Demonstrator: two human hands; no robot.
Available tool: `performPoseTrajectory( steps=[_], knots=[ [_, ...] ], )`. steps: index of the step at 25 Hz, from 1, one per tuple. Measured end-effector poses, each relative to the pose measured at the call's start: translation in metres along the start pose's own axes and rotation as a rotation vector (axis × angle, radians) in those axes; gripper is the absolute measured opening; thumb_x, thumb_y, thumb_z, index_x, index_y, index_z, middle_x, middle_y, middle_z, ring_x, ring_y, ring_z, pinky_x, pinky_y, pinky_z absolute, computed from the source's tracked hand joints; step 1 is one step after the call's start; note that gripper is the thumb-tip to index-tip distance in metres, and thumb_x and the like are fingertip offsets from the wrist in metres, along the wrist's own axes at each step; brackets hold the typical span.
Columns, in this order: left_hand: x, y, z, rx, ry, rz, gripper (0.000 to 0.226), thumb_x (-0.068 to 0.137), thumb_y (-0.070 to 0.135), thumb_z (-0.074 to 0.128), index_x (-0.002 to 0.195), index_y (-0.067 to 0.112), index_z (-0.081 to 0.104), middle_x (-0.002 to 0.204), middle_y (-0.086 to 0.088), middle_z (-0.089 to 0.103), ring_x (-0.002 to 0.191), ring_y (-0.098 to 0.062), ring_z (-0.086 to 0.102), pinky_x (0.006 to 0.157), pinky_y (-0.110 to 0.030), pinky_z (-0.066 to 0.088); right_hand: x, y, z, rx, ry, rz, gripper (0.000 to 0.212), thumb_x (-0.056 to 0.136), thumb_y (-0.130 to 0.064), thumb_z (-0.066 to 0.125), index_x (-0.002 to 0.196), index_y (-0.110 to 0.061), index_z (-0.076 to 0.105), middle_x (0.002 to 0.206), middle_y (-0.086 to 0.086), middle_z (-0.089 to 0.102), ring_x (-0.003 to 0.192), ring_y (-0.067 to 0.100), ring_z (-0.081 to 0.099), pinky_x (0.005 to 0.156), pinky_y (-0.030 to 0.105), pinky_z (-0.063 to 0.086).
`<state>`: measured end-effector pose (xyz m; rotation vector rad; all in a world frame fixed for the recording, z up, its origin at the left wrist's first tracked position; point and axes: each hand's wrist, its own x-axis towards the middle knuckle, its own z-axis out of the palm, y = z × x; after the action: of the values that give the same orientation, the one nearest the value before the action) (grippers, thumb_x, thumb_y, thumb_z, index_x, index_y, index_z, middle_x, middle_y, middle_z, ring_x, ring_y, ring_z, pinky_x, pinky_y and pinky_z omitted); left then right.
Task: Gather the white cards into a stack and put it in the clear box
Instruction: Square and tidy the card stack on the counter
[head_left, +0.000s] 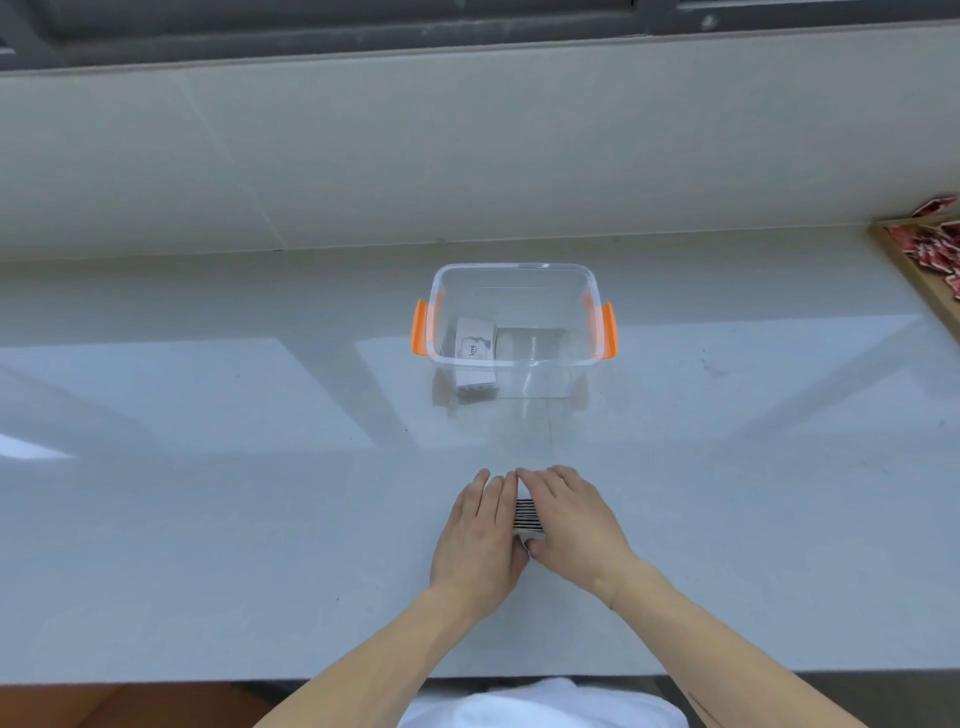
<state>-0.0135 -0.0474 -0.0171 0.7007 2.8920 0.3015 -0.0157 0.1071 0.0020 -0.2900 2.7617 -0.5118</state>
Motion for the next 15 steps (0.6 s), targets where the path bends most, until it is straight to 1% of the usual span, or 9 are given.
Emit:
performPoseTrajectory(
  steps=[2,3,5,7,9,10,12,13,15],
  knots=[
    [0.0,0.001,-0.001,-0.025,0.004,-0.002,0.064,0.077,0.03,0.065,0.134,0.003,0.051,0.129,-0.006,0.06,0.132,-0.031,0.048,0.107,-0.04,0.044,0.006,-0.007,0.002,-0.174,-0.026,-0.002,0.054,0.081,-0.026,0.06,0.132,-0.015,0.044,0.116,0.002,0.062,0.112,0.028,0.051,0.09,0.038,0.042],
    [0.0,0.001,-0.002,-0.023,-0.005,-0.009,0.065,0.076,0.031,0.067,0.133,0.003,0.052,0.129,-0.006,0.061,0.131,-0.031,0.05,0.106,-0.04,0.045,0.008,-0.009,0.003,-0.229,-0.025,-0.007,0.042,0.083,-0.026,0.058,0.123,-0.013,0.05,0.107,0.003,0.065,0.102,0.029,0.054,0.081,0.039,0.044],
    [0.0,0.0,-0.003,-0.007,-0.033,-0.003,0.066,0.075,0.031,0.068,0.134,0.005,0.052,0.13,-0.005,0.061,0.131,-0.029,0.05,0.104,-0.039,0.046,0.008,-0.01,0.004,-0.262,-0.02,-0.01,0.024,0.086,-0.026,0.055,0.106,-0.013,0.055,0.096,0.004,0.066,0.091,0.029,0.055,0.068,0.037,0.041],
    [0.001,-0.004,-0.002,-0.034,-0.034,0.018,0.066,0.08,0.026,0.062,0.141,0.007,0.044,0.139,-0.003,0.054,0.139,-0.027,0.039,0.111,-0.037,0.038,0.01,-0.007,0.003,-0.239,-0.008,-0.009,0.022,0.085,-0.028,0.054,0.103,-0.016,0.054,0.092,0.002,0.065,0.087,0.028,0.054,0.062,0.035,0.034],
    [0.003,-0.011,-0.001,-0.133,-0.066,0.013,0.065,0.085,0.022,0.055,0.146,0.013,0.033,0.147,0.0,0.042,0.146,-0.023,0.024,0.118,-0.035,0.026,0.012,-0.004,0.001,-0.216,0.008,-0.028,0.023,0.082,-0.03,0.053,0.102,-0.018,0.054,0.09,0.0,0.064,0.085,0.027,0.054,0.062,0.034,0.031],
    [0.003,-0.015,-0.002,-0.208,-0.061,-0.005,0.064,0.086,0.022,0.055,0.145,0.017,0.033,0.147,0.003,0.041,0.145,-0.02,0.024,0.117,-0.033,0.025,0.013,-0.003,-0.001,-0.191,0.008,-0.032,0.022,0.081,-0.032,0.053,0.1,-0.02,0.053,0.09,-0.001,0.064,0.085,0.027,0.054,0.062,0.034,0.03],
    [0.004,-0.022,-0.012,-0.486,0.001,-0.127,0.061,0.081,0.021,0.063,0.137,0.024,0.041,0.137,0.008,0.048,0.134,-0.013,0.039,0.109,-0.024,0.033,0.014,0.0,-0.006,-0.084,0.013,0.013,0.022,0.077,-0.039,0.056,0.092,-0.024,0.053,0.087,-0.003,0.065,0.085,0.025,0.056,0.061,0.035,0.031],
    [0.004,-0.026,-0.019,-0.676,0.016,-0.225,0.059,0.076,0.019,0.068,0.13,0.029,0.045,0.129,0.012,0.054,0.124,-0.008,0.048,0.101,-0.018,0.039,0.013,0.002,-0.008,0.025,0.01,0.057,0.022,0.075,-0.043,0.059,0.088,-0.026,0.053,0.084,-0.004,0.065,0.082,0.023,0.057,0.06,0.036,0.035],
    [0.007,-0.031,-0.034,-0.986,0.012,-0.338,0.057,0.069,0.013,0.074,0.116,0.035,0.051,0.11,0.013,0.063,0.103,-0.003,0.059,0.084,-0.01,0.045,0.01,0.004,-0.008,0.407,-0.021,0.161,0.025,0.07,-0.044,0.068,0.088,-0.03,0.057,0.079,-0.005,0.067,0.078,0.017,0.059,0.064,0.036,0.043]
  ],
)
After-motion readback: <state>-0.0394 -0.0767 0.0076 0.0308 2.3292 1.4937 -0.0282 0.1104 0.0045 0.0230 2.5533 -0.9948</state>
